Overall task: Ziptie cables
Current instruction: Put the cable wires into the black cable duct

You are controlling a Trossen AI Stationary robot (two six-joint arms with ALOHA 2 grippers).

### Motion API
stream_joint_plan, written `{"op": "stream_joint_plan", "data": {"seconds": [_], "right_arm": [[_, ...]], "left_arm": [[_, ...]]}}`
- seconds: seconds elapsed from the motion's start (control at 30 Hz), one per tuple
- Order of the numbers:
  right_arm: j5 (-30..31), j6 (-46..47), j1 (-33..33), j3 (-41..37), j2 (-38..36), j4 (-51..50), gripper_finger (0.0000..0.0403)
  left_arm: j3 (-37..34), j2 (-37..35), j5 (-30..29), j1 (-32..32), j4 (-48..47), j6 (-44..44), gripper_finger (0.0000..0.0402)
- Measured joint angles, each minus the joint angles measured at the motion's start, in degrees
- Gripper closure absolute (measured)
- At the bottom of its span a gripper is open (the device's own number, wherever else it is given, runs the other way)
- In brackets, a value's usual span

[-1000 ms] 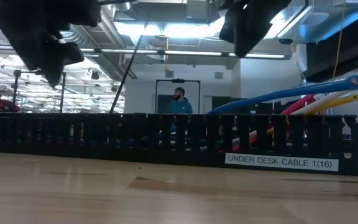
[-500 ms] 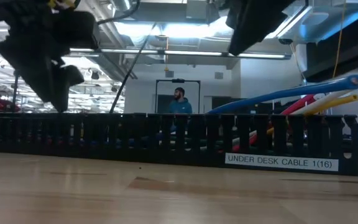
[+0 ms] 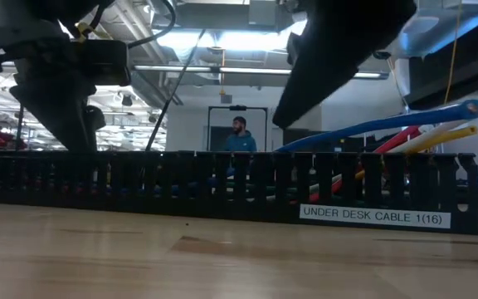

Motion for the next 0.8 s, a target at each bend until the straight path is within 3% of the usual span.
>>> {"op": "stream_joint_plan", "data": {"seconds": [0.17,0.57,0.8], "right_arm": [[0.27,4.49,0.48,0.06,0.43,-2.44,0.0249],[4.15,9.43,0.37,2.26,0.19,-24.71,0.0249],[6.5,10.3,0.37,6.03,0.08,-32.48,0.0249]], "left_arm": [[0.0,0.0,-0.77,0.0,0.54,-0.08,0.0227],[0.02,0.02,-0.87,0.0,0.44,0.46,0.0227],[0.02,0.02,-0.94,0.0,0.45,0.41,0.0227]]}}
